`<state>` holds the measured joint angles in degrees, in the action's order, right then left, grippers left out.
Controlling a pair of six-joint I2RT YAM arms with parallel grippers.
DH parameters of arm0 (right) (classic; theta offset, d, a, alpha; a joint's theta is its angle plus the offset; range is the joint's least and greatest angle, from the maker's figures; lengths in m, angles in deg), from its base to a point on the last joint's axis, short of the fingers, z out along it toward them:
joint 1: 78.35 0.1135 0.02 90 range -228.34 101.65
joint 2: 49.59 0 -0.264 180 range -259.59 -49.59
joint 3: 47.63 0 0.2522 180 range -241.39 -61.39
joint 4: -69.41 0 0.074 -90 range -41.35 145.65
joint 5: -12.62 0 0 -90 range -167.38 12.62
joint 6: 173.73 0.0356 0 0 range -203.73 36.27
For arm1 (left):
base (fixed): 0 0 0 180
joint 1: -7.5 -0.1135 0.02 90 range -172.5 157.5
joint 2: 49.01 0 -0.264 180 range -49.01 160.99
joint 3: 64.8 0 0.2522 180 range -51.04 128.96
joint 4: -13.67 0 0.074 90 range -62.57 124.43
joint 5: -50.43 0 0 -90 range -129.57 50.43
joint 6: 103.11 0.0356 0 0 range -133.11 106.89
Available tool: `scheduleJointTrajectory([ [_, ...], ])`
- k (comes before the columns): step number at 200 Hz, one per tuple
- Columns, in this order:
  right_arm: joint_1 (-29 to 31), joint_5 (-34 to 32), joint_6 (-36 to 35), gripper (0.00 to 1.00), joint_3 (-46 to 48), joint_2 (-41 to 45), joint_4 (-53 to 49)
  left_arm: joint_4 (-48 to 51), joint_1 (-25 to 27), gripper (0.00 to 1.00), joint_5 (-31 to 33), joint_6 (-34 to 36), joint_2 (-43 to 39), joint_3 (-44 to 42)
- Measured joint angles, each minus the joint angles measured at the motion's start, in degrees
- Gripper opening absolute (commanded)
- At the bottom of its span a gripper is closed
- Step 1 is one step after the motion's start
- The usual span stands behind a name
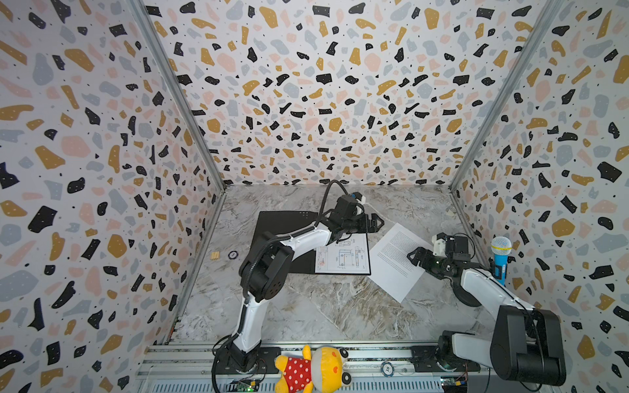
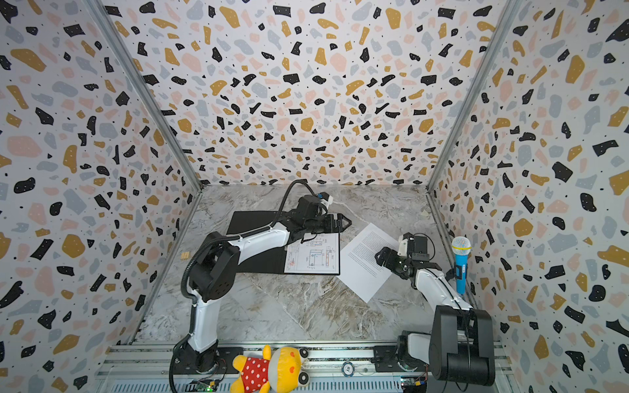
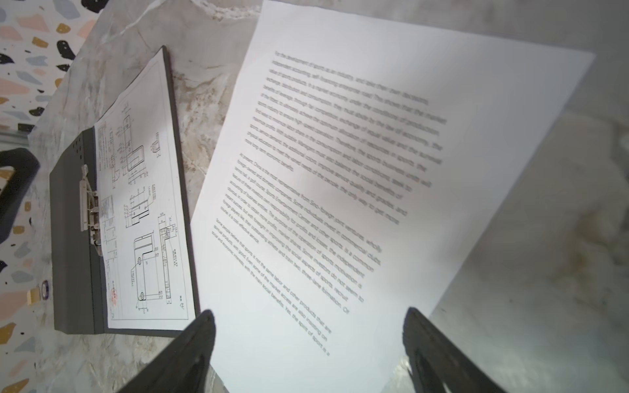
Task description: Put the files into the folder
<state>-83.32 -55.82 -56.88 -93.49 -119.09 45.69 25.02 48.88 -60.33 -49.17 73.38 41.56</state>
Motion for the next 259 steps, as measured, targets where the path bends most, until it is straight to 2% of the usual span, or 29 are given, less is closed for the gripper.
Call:
scheduleJointTrajectory([
  [47, -2.3, -0.3, 1.7, 0.92, 4.1, 1.7, 0.6, 8.4, 4.1, 1.00, 1.0, 3.1, 11.0, 11.0],
  [72, -4.0, 0.7, 2.3, 0.92, 6.9, 1.8, 1.9, 11.6, 5.4, 1.00, 2.1, 4.1, 13.7, 13.2],
  [133, -8.1, 5.2, 3.0, 0.92, 8.8, 1.6, 6.5, 15.7, 6.0, 1.00, 5.2, 5.7, 14.4, 15.0],
  [259, -10.3, 10.4, 3.9, 0.92, 9.5, -0.9, 11.5, 17.9, 6.5, 1.00, 6.8, 6.9, 16.7, 18.8],
])
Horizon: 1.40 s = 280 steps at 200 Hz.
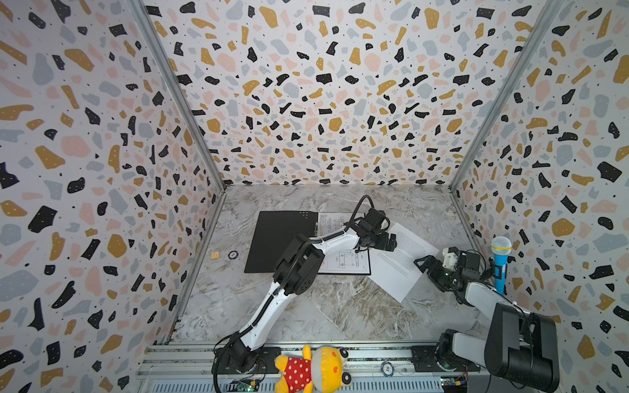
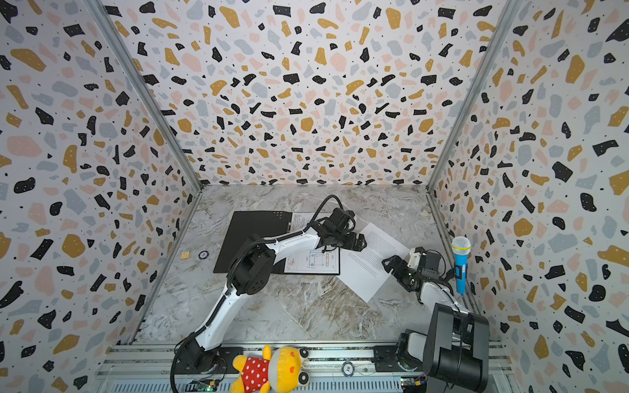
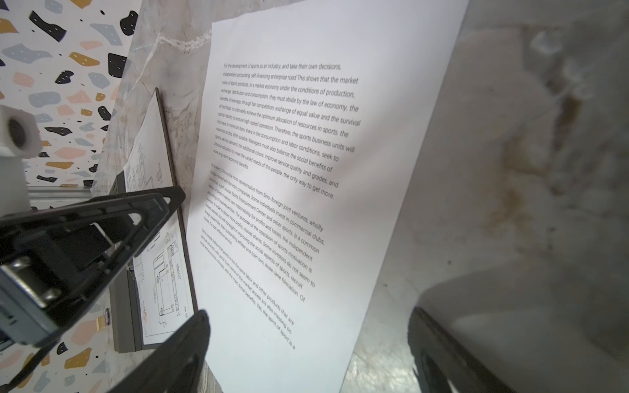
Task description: Put the files into the folder
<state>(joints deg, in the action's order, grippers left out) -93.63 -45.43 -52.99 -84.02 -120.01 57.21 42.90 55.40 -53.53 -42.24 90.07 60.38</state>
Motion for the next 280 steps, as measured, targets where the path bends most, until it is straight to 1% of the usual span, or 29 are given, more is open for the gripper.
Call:
scheduleJointTrajectory([
  [75, -0.3, 2.8, 1.1, 0.91, 0.0, -2.3, 3.1, -0.7, 0.7, 1.00, -0.5, 0.0, 0.1, -0.2],
  [127, -0.9, 5.2, 2.2, 0.91, 0.2, -4.3, 6.2, -5.9, 1.9, 1.00, -2.5, -1.0, -1.0, -4.0],
  [188, -2.4, 9.8, 3.3, 0.91, 0.3, -7.4, 10.3, -11.8, 2.5, 1.00, -6.4, -5.4, -2.6, -8.5],
  [235, -2.6, 12.7, 4.2, 0.90, 0.3, -9.7, 13.1, -18.8, 2.5, 1.00, -10.1, -11.5, -3.8, -13.0],
  [280, -2.6, 14.2, 4.2, 0.90, 0.3, -10.7, 14.4, -21.2, 2.7, 1.00, -11.7, -14.9, -3.8, -14.0],
])
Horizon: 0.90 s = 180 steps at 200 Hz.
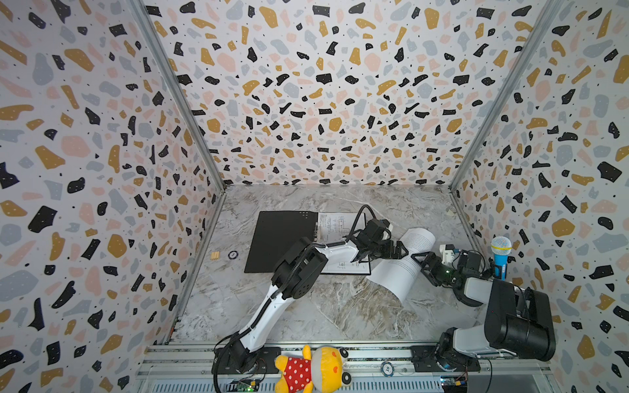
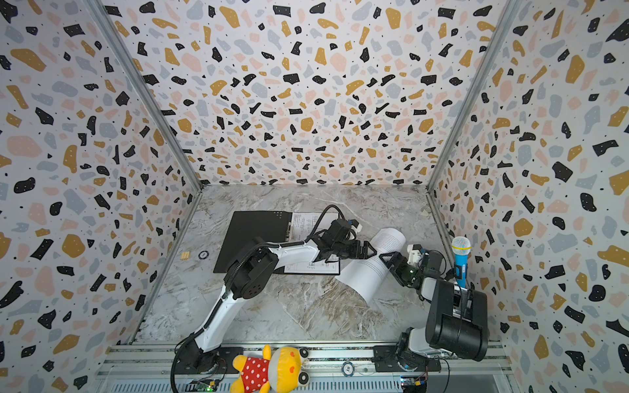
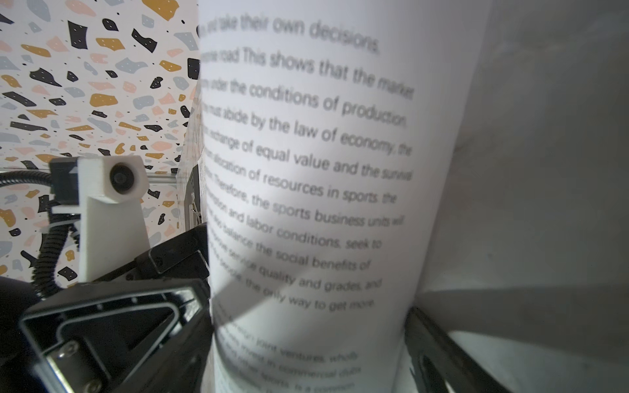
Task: Put the files into the folder
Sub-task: 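Grasp the white text sheet with both grippers and lift it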
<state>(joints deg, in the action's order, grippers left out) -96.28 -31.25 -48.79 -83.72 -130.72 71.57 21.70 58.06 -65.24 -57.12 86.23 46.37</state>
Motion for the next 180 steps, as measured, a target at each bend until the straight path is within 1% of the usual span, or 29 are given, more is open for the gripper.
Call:
scheduleJointTrajectory([
  [89, 0.0, 0.9, 0.7, 0.90, 1.0, 0.1, 1.9, 0.4, 0.9, 1.00, 0.2, -0.6, 0.0, 0.2],
  [140, 0.1, 0.8, 1.9, 0.82, 1.7, -0.3, 3.2, 0.5, 1.2, 1.00, 0.2, -1.0, 0.0, 0.2],
  [180, 0.1, 0.5, 2.1, 0.79, 2.3, -0.3, 3.9, 0.4, 1.9, 1.00, 0.2, -1.3, 0.0, 0.2],
])
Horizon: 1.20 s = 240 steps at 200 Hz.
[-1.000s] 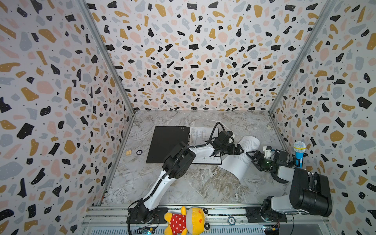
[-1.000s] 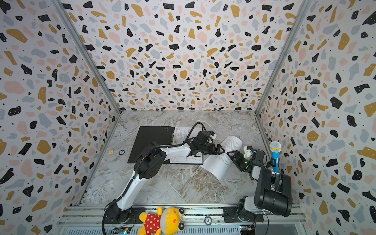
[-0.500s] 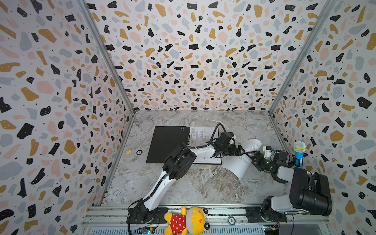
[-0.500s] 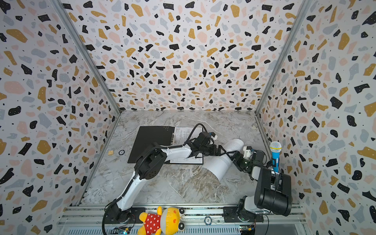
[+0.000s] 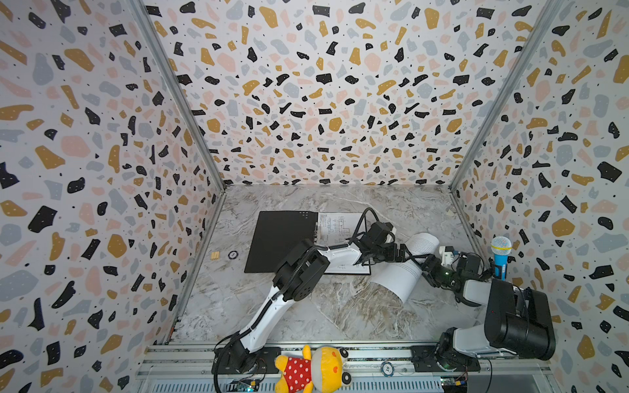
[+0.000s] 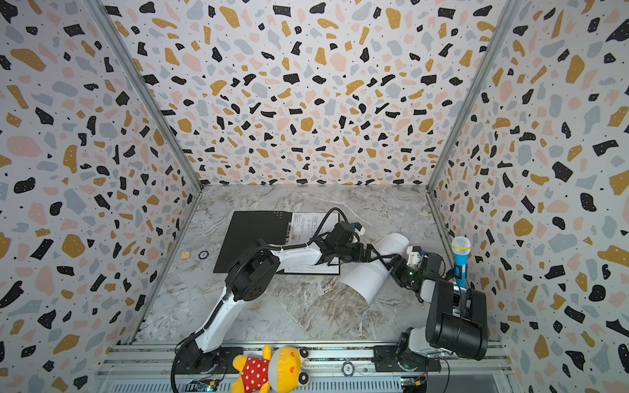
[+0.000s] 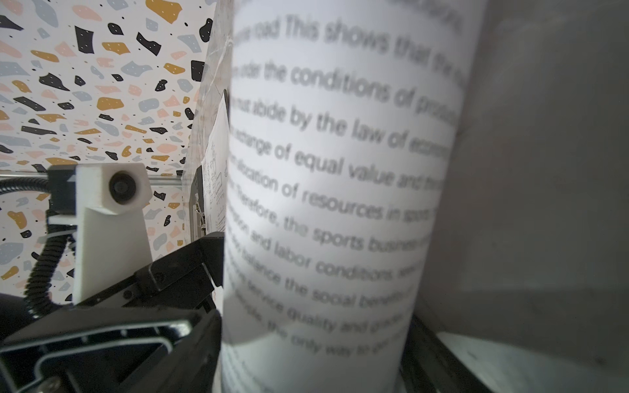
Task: Put the files into the folder
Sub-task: 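Grasp the white text sheet with both grippers and lift it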
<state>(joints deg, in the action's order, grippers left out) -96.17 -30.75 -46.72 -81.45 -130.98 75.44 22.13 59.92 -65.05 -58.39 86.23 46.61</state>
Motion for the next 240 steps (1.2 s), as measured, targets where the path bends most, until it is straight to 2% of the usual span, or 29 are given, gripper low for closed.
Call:
scheduleJointTrajectory([
  [109, -1.4, 0.4, -0.4, 0.64, 1.2, 0.1, -0.7, 0.1, 0.1, 1.00, 0.1, 0.0, 0.0, 0.0],
  [168, -2.7, 1.2, -1.4, 0.62, 1.4, 0.1, -1.8, 1.0, 0.2, 1.00, 0.1, -0.6, -0.7, -0.3],
  [208, -2.9, 1.4, -1.5, 0.61, 1.4, 0.0, -1.8, 0.0, 0.2, 1.00, 0.3, -3.1, -6.2, -6.4],
  [240, -3.0, 2.2, -1.5, 0.60, 1.4, -0.7, -1.3, -4.9, 0.4, 1.00, 0.2, -7.2, -12.2, -13.4],
])
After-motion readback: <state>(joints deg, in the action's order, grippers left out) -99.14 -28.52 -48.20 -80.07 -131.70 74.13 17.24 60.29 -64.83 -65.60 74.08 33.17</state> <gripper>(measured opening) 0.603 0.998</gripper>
